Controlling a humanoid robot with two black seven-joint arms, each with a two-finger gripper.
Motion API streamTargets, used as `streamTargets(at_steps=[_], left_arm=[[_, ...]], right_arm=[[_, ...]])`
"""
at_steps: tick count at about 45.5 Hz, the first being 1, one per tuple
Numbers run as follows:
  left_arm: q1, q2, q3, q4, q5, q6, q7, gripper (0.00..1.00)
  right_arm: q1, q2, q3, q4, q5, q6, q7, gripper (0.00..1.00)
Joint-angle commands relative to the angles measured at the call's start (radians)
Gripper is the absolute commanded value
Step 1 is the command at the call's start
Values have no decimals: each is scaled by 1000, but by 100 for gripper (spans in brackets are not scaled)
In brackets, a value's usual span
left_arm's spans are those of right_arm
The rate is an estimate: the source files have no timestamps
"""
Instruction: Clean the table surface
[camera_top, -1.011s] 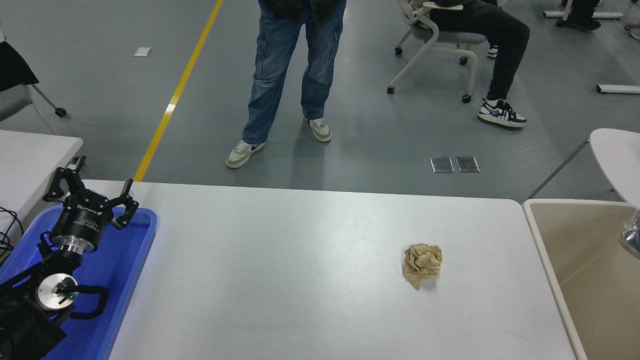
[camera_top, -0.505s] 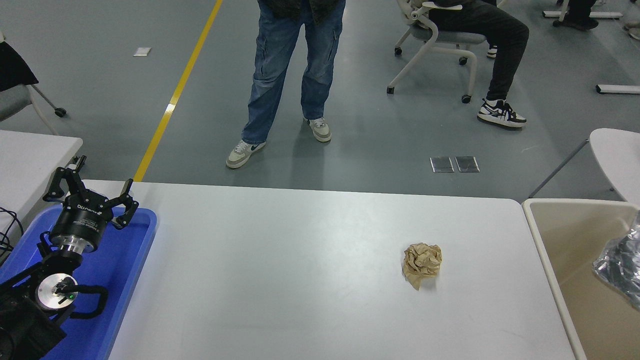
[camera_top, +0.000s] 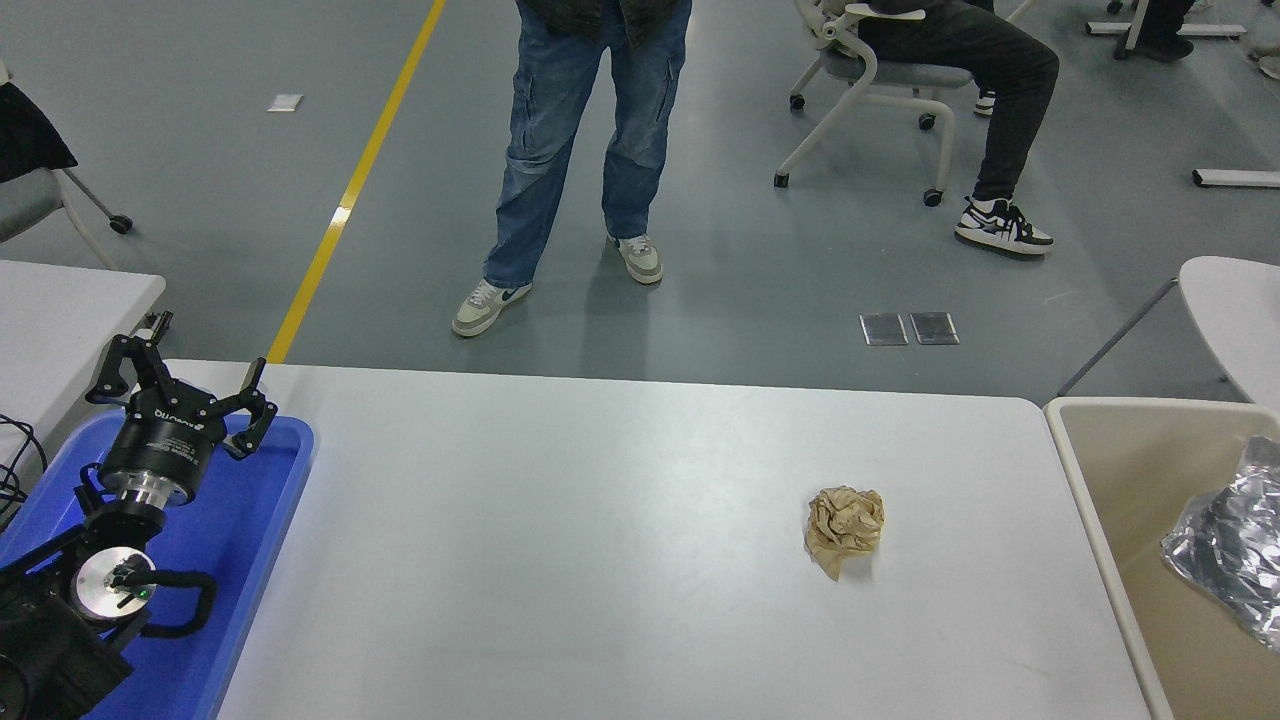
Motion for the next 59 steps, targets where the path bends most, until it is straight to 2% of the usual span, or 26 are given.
streamTargets(at_steps=[1,3,7,8,14,20,25,31,34,40,42,59], left_arm=[[0,0,0,0,0,0,0,100],[0,0,0,0,0,0,0,100],[0,0,0,0,0,0,0,100],[0,0,0,0,0,0,0,100],[0,0,0,0,0,0,0,100],[0,0,0,0,0,0,0,100],[0,0,0,0,0,0,0,100],[0,0,0,0,0,0,0,100],[0,0,0,0,0,0,0,100],[0,0,0,0,0,0,0,100],[0,0,0,0,0,0,0,100],[0,0,0,0,0,0,0,100]], right_arm=[[-8,4,1,4,1,-47,0,0],[-8,4,1,4,1,-56,0,2],[-8,4,1,6,1,-82,1,21],[-8,4,-1,6,1,-88,1,23],[-16,9,1,7,1,-103,1,31],[-19,12,1,9,2,-105,1,34],[-19,12,5,10,2,-106,1,45],[-11,12,76,10,10,-111,3,76],[-5,12,132,10,18,-123,4,86],[18,12,243,12,59,-152,5,90],[36,12,266,12,64,-154,5,98],[217,-5,429,23,65,-149,9,99]])
